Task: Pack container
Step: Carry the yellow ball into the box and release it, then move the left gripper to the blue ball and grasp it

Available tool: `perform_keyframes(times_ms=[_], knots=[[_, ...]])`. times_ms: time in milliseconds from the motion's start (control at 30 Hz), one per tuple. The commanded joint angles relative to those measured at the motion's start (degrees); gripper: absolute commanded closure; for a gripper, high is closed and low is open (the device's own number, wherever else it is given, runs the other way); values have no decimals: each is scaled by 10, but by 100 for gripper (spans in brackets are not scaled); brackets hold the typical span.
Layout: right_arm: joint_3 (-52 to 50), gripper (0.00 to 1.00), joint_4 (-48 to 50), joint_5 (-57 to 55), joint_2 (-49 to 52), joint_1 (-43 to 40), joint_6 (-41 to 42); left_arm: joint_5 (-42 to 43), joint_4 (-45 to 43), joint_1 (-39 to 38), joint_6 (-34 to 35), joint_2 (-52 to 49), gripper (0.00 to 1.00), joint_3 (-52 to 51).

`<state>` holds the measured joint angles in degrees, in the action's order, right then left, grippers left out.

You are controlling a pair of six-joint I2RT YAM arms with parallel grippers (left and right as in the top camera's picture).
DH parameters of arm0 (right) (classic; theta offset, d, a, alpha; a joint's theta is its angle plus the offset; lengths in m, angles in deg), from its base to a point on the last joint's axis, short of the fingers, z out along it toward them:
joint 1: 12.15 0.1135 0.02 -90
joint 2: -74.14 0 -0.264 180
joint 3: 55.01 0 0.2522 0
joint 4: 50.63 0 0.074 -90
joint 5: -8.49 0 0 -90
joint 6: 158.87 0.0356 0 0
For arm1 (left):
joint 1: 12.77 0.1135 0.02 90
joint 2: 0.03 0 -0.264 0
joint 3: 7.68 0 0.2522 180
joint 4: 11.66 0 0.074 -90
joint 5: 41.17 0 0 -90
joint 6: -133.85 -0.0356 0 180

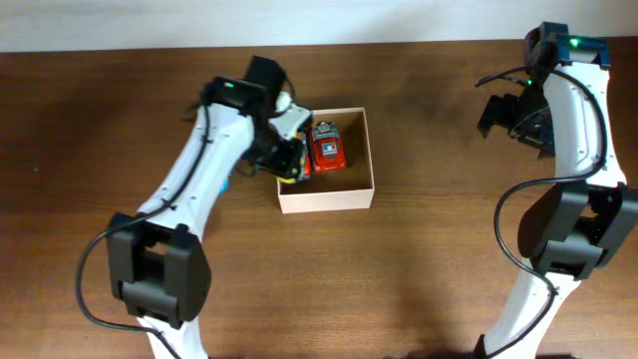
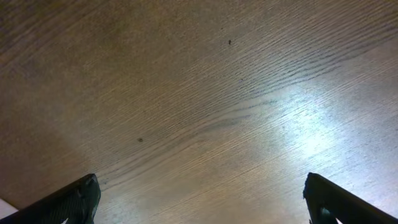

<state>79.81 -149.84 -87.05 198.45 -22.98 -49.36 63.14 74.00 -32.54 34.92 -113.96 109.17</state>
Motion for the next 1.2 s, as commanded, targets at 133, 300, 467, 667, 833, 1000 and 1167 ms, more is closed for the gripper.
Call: perform_keyframes(times_ms=[133,300,467,667,833,1000,1167], knots=[[1,1,0,-3,-11,-1,5,-43,-8,-22,-24,-7,74,10],[1,1,0,-3,-11,-1,5,-43,-7,-22,-24,-8,33,10],[1,1,0,-3,-11,-1,5,-43,-9,-22,-24,-8,23,10],[1,1,0,-3,-11,-1,5,-43,-20,-22,-23,-8,24,10],[1,1,0,-3,-11,-1,5,-109,-24,6,34,-7,25,31],[1,1,0,-3,-11,-1,5,-125,-26,71,96,-2,25,47],[1,1,0,-3,-11,-1,5,-127,-25,131,111,-6,19,30]])
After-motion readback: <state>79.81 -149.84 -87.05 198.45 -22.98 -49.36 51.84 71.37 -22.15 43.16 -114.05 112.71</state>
